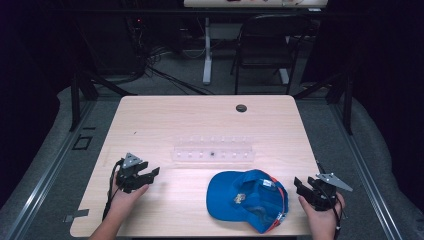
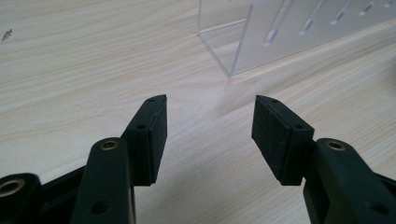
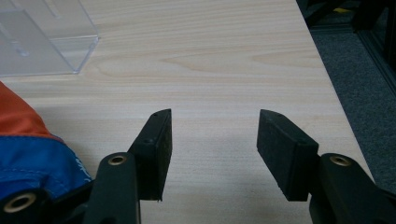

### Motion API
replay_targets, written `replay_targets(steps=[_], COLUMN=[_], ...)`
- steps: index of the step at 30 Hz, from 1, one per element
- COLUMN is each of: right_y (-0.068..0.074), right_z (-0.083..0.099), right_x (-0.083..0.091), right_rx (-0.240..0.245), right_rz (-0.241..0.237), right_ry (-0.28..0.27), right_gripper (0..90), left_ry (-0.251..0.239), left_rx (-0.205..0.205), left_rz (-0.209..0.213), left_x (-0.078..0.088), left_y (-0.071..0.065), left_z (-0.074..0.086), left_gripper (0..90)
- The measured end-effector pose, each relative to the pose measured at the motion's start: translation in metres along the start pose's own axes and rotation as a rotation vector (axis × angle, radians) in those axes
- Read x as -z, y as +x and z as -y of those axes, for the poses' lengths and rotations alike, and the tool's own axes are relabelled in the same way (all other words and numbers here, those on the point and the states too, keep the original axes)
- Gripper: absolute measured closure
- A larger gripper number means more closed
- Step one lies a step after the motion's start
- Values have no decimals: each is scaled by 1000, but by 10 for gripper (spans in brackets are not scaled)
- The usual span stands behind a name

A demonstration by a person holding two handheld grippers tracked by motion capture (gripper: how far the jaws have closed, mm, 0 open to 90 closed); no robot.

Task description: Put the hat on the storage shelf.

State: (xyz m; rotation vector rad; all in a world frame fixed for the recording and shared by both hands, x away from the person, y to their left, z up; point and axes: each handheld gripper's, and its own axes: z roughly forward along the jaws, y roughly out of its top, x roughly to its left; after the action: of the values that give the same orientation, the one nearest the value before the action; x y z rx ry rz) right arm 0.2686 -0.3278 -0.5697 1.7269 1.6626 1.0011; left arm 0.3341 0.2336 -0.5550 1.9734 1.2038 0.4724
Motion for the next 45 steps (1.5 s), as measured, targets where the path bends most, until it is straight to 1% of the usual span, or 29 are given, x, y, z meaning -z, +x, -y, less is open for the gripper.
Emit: replay_targets(steps=[3,5,9,10,11,13,15,17,18,19,20,22,23,26,27,28,29,31,35,37,38,39,40,41,43,44,45], right_y=[0,0,-1,-1,-1,-1,2,5,6,6,10,13,16,20,21,22,22,23,25,24,24,23,22,20,20,19,19], right_z=[-1,-1,-1,-1,-1,-1,-1,-3,-4,-4,-5,-6,-9,-13,-14,-15,-15,-16,-19,-20,-21,-23,-24,-28,-29,-33,-34], right_x=[0,0,1,1,3,4,4,4,4,4,5,7,11,16,18,19,19,21,24,26,27,28,29,33,35,37,39], right_rx=[0,5,7,1,7,5,7,14,18,18,28,24,26,19,27,36,46,58,78,64,56,38,17,-11,-17,-18,-19], right_rz=[-2,-2,-2,-6,-6,-7,-11,-12,-18,-18,-27,-34,-48,-70,-75,-79,-98,-124,-120,-141,-143,-145,-152,-165,-173,-195,-207], right_ry=[0,4,4,1,8,15,28,43,61,61,68,69,70,59,60,63,76,79,90,93,94,102,118,138,148,164,164], right_gripper=[457,463,477,486,488,488,496,479,475,475,467,461,455,453,451,440,431,414,414,411,412,424,450,494,497,508,516], left_ry=[8,1,4,3,-5,0,-5,-10,-10,-10,-15,-20,-20,-20,-11,-16,-17,-15,-6,-4,-4,-5,-3,-1,0,0,0], left_rx=[-1,15,15,20,17,7,10,9,9,9,8,4,5,-4,-11,-12,-14,-16,-16,-11,-13,-14,-14,-16,-14,-13,-12], left_rz=[4,9,10,7,7,10,12,5,3,3,4,8,8,9,12,13,14,14,12,13,12,11,11,10,11,13,14], left_x=[0,-1,-1,0,-1,1,2,3,4,4,5,6,7,7,7,6,6,6,5,5,5,5,5,5,5,5,5], left_y=[1,2,2,1,0,0,0,0,0,0,0,0,0,-1,-2,-3,-4,-5,-5,-5,-5,-5,-5,-5,-5,-5,-5], left_z=[0,0,-1,-1,-1,-1,0,0,0,0,0,0,0,-1,-1,-1,-2,-2,-2,-2,-2,-2,-2,-2,-2,-2,-2], left_gripper=[458,459,469,469,470,478,478,478,478,478,478,478,477,476,473,469,468,468,468,468,468,468,468,468,468,468,468])
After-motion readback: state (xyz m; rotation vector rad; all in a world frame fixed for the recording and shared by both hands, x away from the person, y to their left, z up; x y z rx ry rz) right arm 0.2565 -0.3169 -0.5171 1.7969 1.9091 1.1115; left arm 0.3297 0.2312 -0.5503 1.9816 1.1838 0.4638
